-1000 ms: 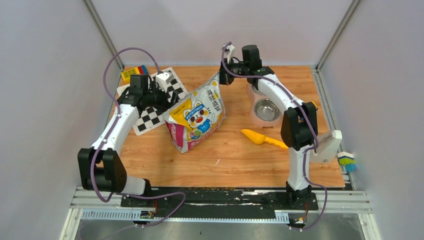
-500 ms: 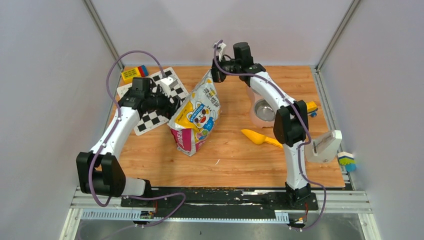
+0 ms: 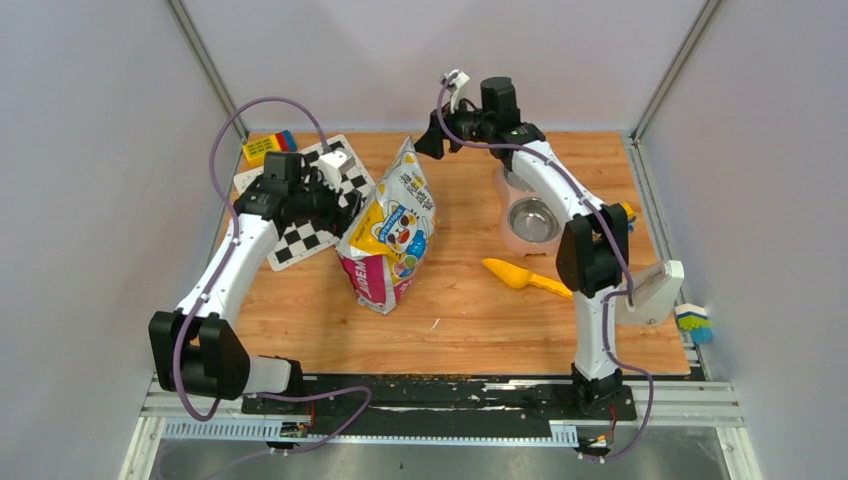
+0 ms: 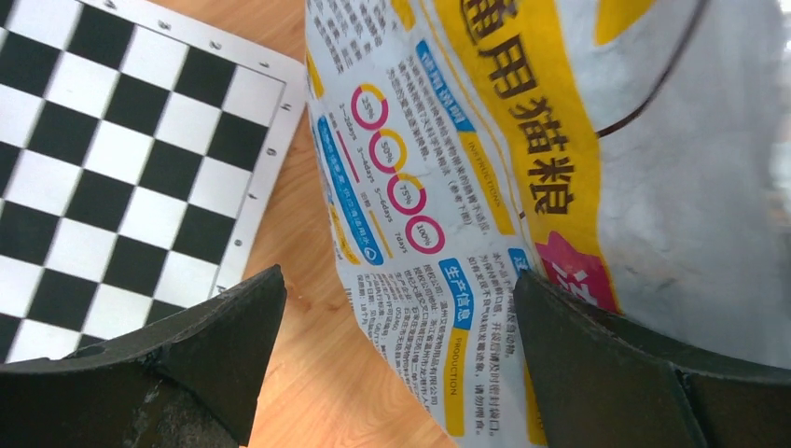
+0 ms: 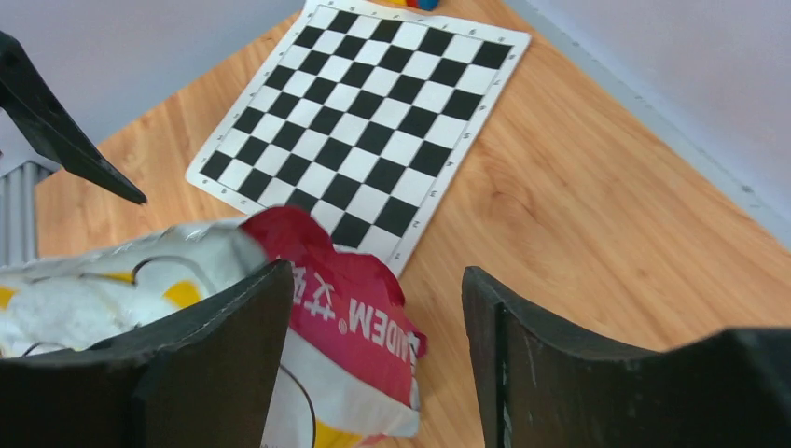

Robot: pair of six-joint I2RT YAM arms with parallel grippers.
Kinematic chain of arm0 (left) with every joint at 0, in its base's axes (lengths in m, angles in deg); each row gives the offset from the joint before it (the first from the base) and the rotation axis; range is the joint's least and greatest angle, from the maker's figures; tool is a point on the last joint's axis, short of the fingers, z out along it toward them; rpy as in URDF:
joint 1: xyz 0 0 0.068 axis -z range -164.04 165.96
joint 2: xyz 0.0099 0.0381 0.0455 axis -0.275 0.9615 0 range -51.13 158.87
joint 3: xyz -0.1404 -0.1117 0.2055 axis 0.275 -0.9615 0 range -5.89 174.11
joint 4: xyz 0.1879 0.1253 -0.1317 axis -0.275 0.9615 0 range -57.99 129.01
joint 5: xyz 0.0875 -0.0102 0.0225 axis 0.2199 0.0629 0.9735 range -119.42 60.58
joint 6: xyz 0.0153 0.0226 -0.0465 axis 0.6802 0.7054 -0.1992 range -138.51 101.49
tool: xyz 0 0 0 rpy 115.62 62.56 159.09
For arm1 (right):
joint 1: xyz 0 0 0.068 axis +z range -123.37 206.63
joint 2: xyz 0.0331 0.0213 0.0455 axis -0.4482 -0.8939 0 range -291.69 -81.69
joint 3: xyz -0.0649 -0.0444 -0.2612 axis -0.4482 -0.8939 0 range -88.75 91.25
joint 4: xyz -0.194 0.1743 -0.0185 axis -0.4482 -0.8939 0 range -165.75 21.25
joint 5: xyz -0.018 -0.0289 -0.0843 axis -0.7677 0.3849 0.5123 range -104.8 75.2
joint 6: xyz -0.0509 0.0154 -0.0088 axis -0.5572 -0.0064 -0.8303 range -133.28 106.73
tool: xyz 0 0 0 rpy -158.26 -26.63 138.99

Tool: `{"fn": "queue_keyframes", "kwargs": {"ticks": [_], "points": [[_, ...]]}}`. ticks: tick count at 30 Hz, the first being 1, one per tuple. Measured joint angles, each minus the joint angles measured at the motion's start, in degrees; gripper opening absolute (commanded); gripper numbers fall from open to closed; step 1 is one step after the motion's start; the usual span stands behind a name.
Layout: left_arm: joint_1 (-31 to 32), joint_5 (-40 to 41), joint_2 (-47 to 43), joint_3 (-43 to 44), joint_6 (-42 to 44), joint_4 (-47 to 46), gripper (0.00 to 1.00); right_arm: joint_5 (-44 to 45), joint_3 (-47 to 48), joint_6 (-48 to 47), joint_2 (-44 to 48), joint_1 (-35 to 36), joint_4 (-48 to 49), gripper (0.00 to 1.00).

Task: Serve the pet food
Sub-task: Adjust the pet food bag at the center of the board, then open the pet food bag at the center of the board.

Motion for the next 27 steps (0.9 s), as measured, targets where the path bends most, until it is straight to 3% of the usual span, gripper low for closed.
{"fn": "queue_keyframes", "kwargs": {"ticks": [5,13,22,27], "points": [[-0.35,1.95,0.04,5.18,-0.9,1.22,1.0,5.68,-4.09,-2.95,7.17,-0.68,-0.37,0.83],[-0.35,2.1,0.15,13.75,-2.36,1.84,1.0,11.61,-10.34,-1.16,19.76,-0.92,-1.2,0.81],[-0.35,2.08,2.93,17.75,-3.52,2.93,1.0,3.69,-15.96,16.35,23.54,-1.18,-1.88,0.66],[-0.35,1.6,6.4,22.47,-4.02,3.67,1.0,-2.14,-15.96,26.77,21.31,-0.94,-2.27,0.64]]}}
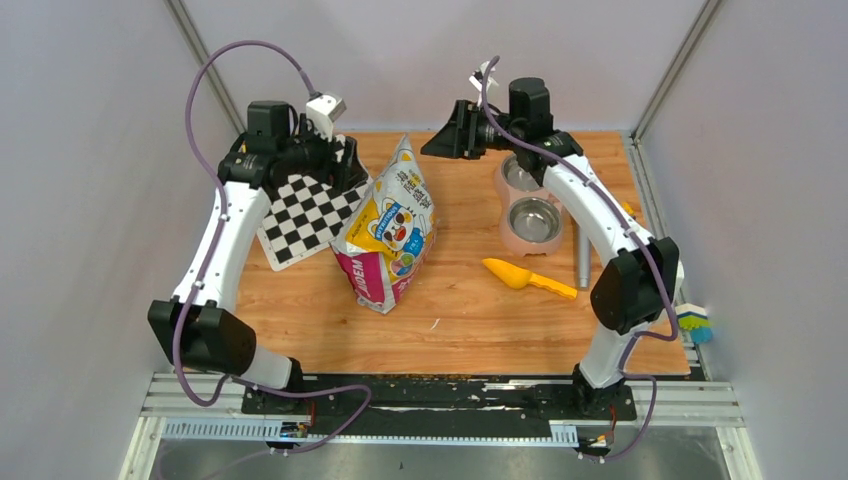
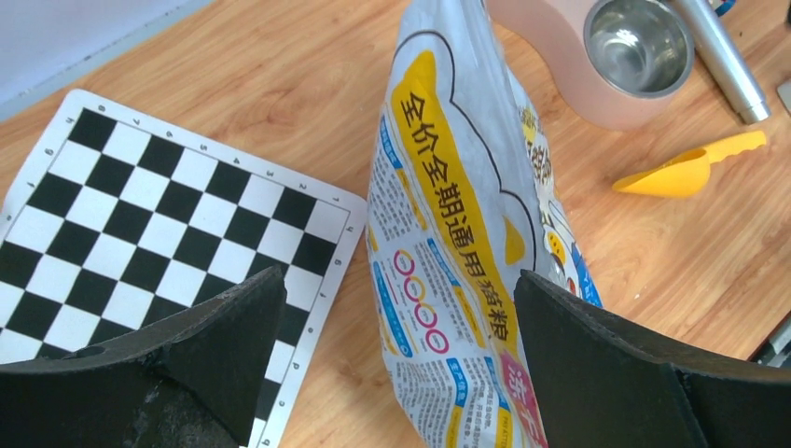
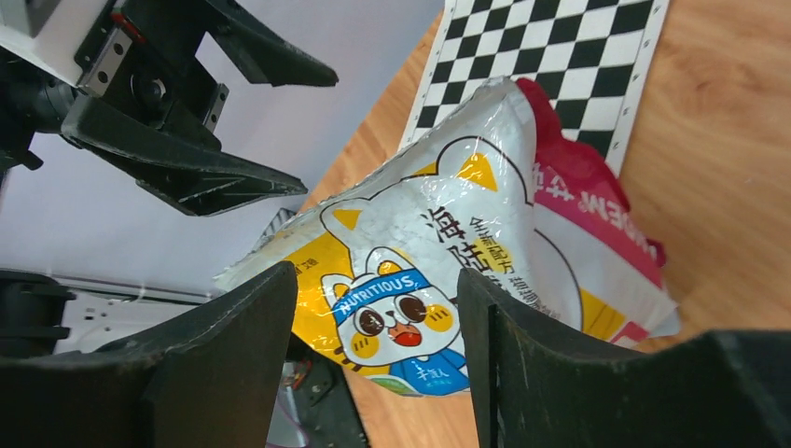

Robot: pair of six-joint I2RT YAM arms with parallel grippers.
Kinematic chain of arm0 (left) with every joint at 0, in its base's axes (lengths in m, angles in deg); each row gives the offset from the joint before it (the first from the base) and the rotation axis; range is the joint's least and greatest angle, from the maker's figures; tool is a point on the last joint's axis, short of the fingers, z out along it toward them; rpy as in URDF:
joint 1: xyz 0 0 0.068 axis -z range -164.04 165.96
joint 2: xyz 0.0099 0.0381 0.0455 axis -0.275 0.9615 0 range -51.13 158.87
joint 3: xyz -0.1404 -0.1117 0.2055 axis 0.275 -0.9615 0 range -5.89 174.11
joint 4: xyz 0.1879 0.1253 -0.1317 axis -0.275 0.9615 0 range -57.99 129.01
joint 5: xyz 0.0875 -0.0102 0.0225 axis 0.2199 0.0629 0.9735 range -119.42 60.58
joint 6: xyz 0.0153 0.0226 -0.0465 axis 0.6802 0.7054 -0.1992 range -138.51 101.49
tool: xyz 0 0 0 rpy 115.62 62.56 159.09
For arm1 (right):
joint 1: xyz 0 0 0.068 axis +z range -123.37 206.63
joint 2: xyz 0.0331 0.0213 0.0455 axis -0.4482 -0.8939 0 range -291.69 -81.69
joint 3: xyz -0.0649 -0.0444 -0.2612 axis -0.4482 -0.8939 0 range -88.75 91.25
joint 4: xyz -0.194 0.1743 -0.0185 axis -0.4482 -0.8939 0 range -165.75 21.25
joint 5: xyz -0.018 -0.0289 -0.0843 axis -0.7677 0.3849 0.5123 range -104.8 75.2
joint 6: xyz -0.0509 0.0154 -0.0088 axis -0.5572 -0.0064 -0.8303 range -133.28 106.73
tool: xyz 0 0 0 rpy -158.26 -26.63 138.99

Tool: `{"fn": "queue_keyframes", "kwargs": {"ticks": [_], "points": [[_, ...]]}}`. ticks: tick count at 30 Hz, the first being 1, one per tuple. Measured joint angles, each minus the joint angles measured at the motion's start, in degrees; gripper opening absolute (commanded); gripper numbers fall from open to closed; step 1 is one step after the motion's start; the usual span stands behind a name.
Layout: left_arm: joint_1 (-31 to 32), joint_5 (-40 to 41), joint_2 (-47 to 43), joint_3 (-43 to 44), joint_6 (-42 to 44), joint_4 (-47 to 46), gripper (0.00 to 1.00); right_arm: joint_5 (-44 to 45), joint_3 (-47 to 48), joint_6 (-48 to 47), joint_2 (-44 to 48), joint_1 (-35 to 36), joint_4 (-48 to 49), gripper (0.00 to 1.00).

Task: Serve the pet food
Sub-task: Open the pet food bag at the center of the board.

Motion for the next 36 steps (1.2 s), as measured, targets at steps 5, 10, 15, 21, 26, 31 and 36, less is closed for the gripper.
{"fn": "queue_keyframes", "kwargs": {"ticks": [5,10,15,21,26,31,36], "points": [[0.0,-0.94,2.78,4.63,-0.44,0.55,1.0,-0.72,0.0,4.61,-0.87,1.14,-0.72,0.61],[0.0,-3.69,7.89,10.64,-1.18,1.14,1.0,0.55,0.0,6.75,-0.94,2.56,-0.74,0.57],[0.0,-7.23,12.09,12.83,-2.4,2.05,1.0,0.74,0.0,7.67,-1.29,3.08,-0.79,0.56],[0.0,-10.16,14.8,17.0,-3.08,5.31,1.0,-1.36,0.04,2.86,-1.66,2.89,-3.96,0.57],[-0.09,-11.91,19.08,28.72,-3.54,7.45,1.0,-6.4,0.74,-6.19,-1.66,1.22,-8.81,0.56],[-0.24,-12.87,19.89,29.62,-5.49,6.08,1.0,-6.95,0.9,-9.7,-1.66,-1.14,-11.02,0.55],[-0.24,-12.9,20.09,25.38,-6.84,4.31,1.0,-6.82,-2.29,-5.9,-1.51,-1.75,-7.65,0.52]]}}
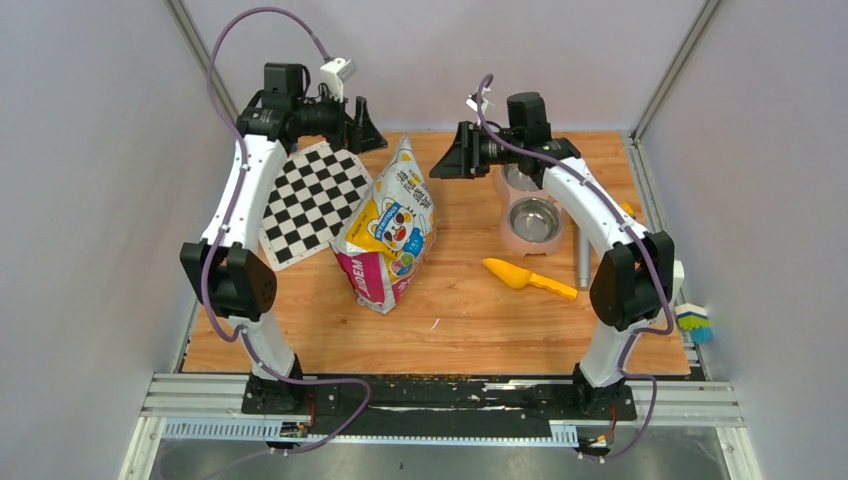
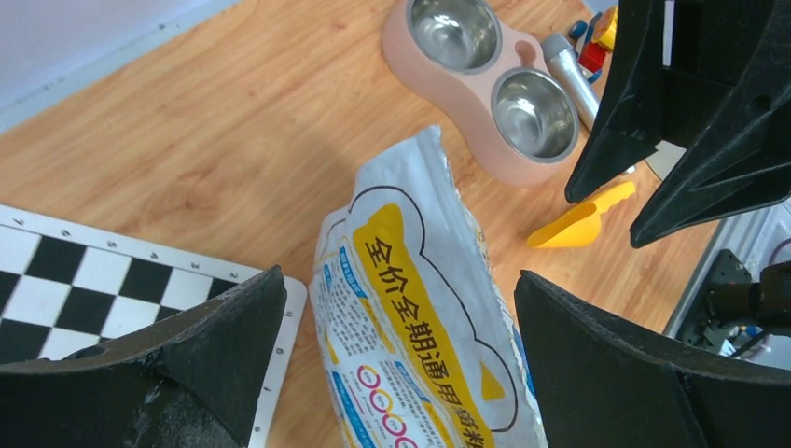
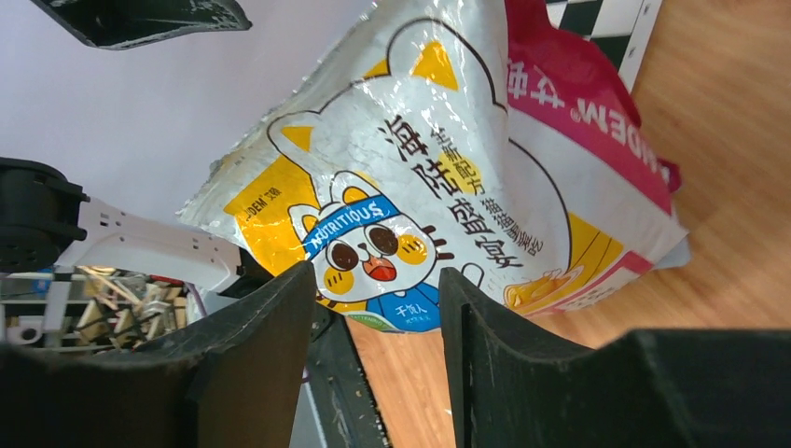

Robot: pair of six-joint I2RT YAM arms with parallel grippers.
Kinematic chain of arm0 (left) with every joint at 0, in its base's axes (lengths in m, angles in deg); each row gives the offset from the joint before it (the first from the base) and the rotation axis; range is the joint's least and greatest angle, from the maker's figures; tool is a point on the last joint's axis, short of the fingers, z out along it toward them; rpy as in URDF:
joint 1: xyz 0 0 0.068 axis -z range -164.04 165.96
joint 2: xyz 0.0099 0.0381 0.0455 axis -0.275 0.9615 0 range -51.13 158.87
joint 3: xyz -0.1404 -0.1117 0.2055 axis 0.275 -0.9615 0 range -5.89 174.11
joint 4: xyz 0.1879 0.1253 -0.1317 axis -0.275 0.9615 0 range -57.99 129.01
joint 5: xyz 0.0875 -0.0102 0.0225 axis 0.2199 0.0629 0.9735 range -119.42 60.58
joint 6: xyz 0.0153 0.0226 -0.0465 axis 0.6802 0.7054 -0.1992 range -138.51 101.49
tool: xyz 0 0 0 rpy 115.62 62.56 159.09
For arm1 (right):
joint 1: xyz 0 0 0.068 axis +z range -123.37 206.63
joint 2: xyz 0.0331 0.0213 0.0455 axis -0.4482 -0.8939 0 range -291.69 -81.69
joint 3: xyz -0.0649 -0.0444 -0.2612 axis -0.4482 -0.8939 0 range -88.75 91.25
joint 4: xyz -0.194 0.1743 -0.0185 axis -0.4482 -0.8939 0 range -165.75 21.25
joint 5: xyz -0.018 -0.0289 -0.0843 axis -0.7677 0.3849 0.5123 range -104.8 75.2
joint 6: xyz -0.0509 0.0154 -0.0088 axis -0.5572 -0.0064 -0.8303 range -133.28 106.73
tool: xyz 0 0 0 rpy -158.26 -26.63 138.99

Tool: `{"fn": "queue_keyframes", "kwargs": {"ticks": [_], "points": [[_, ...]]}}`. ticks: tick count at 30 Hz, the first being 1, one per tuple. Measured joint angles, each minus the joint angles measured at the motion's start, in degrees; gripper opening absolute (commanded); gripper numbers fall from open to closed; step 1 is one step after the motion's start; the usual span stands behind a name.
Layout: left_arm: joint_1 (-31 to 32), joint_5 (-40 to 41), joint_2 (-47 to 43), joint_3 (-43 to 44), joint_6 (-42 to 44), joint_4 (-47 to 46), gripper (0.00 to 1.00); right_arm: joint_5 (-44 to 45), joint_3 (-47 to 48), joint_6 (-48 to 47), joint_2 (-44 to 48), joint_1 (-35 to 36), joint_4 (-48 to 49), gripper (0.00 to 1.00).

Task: Serve the pet food
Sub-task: Open the pet food bag at the center of the board.

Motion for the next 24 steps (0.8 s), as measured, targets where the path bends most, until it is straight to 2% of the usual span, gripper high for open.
{"fn": "queue_keyframes", "kwargs": {"ticks": [3,10,24], "points": [[0.02,-0.15,0.0,-1.88,-0.57,-0.09,1.0,0.07,-3.23,3.23,0.0,0.7,2.29,0.53],[0.04,-0.87,-0.61,-4.11,-0.11,0.66,1.0,1.33,-6.49,3.98,2.16,2.08,3.72,0.53],[0.92,-2.29,-1.11,-6.1,0.11,0.66,0.88,1.31,-7.74,4.42,4.5,3.02,6.05,0.53]]}}
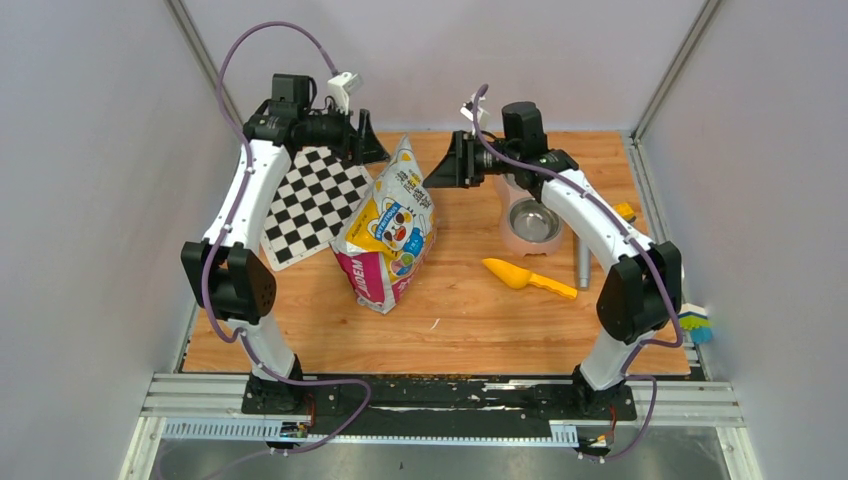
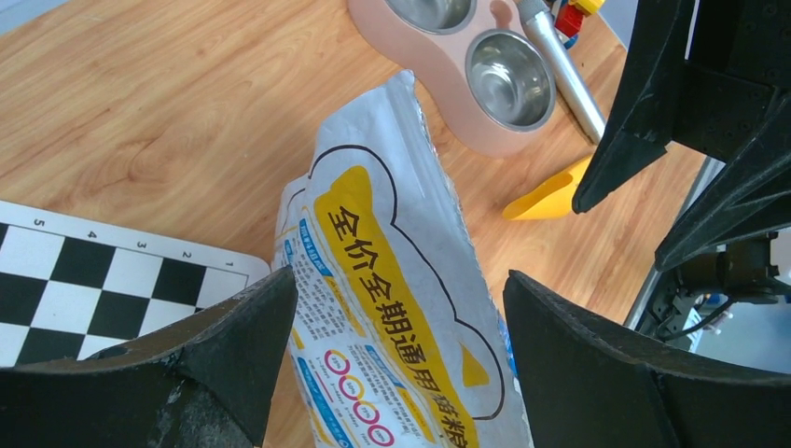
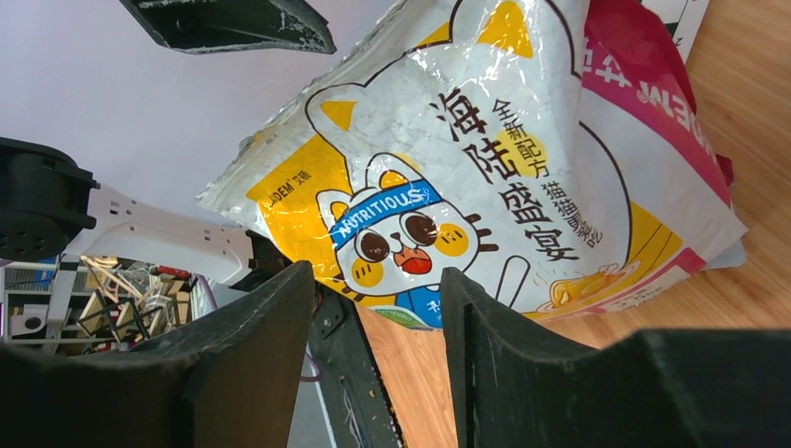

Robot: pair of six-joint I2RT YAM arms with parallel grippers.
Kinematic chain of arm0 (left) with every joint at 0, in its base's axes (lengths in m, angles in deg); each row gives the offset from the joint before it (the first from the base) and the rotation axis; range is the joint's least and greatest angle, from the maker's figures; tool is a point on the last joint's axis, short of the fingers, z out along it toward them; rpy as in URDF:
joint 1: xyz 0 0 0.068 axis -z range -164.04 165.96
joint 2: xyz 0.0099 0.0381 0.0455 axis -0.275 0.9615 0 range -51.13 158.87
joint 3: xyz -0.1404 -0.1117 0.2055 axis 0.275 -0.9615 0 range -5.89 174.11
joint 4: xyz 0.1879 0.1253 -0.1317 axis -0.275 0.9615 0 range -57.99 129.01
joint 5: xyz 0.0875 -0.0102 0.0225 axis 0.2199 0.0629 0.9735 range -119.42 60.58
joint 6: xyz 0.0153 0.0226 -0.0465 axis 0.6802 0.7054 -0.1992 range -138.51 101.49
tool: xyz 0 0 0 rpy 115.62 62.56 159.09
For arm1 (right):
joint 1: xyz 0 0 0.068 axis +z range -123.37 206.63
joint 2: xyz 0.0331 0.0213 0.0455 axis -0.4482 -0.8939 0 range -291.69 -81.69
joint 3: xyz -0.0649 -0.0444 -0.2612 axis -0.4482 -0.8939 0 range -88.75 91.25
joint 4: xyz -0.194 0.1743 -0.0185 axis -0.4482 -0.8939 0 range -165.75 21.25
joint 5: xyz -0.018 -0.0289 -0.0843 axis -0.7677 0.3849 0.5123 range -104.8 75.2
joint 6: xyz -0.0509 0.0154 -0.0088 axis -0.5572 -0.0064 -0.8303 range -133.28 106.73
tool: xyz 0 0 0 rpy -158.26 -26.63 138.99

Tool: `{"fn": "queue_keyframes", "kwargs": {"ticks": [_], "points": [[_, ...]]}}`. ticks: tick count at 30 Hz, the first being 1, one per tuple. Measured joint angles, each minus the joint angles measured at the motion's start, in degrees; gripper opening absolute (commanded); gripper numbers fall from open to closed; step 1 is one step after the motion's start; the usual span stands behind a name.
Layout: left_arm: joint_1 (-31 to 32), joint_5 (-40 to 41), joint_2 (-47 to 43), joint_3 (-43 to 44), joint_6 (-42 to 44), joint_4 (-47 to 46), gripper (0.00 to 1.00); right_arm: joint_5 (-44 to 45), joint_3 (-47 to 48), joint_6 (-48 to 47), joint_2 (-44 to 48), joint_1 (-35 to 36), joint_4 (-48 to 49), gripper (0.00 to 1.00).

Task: Serve the pet food
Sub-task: Open the pet food bag at the center of the board.

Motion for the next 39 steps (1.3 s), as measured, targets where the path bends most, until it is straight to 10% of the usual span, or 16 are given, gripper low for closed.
{"fn": "queue_keyframes", "kwargs": {"ticks": [20,39], "points": [[0.15,0.07,-0.63,-2.25,-0.07,-1.03,0.7,0.26,-1.62,-0.24,2.34,2.08,0.15,0.53],[0.66,-0.46,-1.62,-2.51,-0.2,-1.44,0.27,0.2,-2.16,-0.24,3.52,2.1,0.55,0.53]]}}
